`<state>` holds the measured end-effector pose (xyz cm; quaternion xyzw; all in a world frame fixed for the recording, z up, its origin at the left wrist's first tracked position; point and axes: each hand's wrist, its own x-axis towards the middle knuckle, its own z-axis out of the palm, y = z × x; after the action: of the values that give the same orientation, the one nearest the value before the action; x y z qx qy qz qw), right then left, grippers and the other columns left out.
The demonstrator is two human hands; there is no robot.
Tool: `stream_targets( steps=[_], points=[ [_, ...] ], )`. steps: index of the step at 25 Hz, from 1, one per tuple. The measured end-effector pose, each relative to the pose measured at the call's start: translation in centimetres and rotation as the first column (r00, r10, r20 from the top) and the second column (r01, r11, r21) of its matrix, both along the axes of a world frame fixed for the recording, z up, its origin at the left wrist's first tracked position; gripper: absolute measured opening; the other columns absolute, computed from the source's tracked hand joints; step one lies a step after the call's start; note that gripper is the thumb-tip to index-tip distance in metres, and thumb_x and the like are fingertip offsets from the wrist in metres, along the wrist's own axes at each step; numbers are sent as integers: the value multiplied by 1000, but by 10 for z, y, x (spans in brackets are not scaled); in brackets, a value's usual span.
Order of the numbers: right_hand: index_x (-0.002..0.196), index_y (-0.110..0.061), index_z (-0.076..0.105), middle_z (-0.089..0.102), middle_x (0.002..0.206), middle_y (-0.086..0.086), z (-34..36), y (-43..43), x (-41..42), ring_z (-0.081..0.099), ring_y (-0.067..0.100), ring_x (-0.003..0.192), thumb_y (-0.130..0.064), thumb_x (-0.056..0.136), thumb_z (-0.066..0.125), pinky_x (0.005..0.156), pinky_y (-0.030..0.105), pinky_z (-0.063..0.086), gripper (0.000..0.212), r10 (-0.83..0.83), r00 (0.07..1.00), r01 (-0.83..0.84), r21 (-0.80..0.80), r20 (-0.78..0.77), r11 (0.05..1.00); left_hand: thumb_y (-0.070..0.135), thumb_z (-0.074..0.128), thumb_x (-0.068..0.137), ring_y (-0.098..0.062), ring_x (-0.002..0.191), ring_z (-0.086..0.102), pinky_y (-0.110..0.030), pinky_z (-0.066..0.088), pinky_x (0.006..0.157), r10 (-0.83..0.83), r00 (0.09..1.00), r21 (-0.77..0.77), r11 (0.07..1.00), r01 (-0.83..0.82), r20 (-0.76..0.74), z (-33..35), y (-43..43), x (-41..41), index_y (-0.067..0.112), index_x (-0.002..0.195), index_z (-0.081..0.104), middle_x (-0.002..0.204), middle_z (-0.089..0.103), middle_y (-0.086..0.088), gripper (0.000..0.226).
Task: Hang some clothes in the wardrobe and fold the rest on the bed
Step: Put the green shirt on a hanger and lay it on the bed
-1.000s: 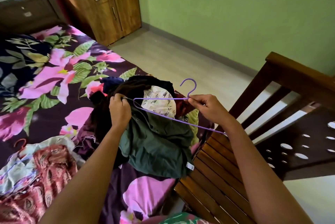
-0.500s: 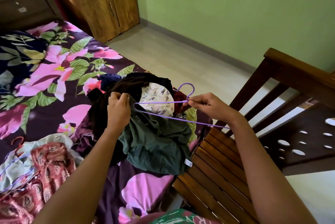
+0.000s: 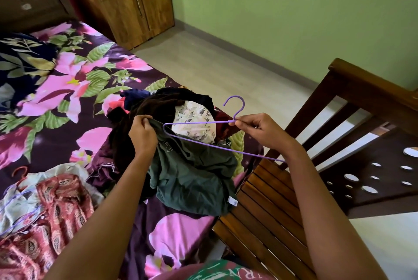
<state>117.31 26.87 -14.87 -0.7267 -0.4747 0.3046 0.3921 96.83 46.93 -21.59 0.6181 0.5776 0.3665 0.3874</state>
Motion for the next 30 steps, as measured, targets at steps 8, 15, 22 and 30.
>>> stream_targets(
  steps=[8,15,22,30],
  points=[
    [113,-5,68,67,71,-1,-1,-5,-2,47,-3,54,-11,95,54,61,8,35,24,14,999,-14,-14,-36,1000,11,39,100,-18,74,50,-18,31,61,-242,952,238,929,283,-189,-1,-7,-4,-1,99,60,84,57,-10,24],
    [96,-32,72,63,70,18,4,-13,10,45,36,60,-21,94,56,65,15,37,20,28,998,-26,33,-61,999,9,43,99,-30,86,55,-29,37,70,-278,887,336,849,406,-370,-10,0,-15,1,108,63,96,57,-17,24],
    [116,-2,64,60,57,-26,1,-6,3,51,-8,51,-6,96,52,60,6,37,24,71,997,-71,4,-28,997,10,46,98,-35,80,55,-36,42,67,-327,837,328,809,488,-439,-10,-4,-14,3,106,64,91,54,-18,22],
    [107,-24,70,70,101,20,-2,-3,8,62,41,97,-18,94,57,86,43,53,19,73,997,-73,4,8,997,5,53,91,-32,78,52,-35,41,66,-253,830,372,802,467,-497,-5,0,-20,3,104,67,90,49,-17,19]
  ],
)
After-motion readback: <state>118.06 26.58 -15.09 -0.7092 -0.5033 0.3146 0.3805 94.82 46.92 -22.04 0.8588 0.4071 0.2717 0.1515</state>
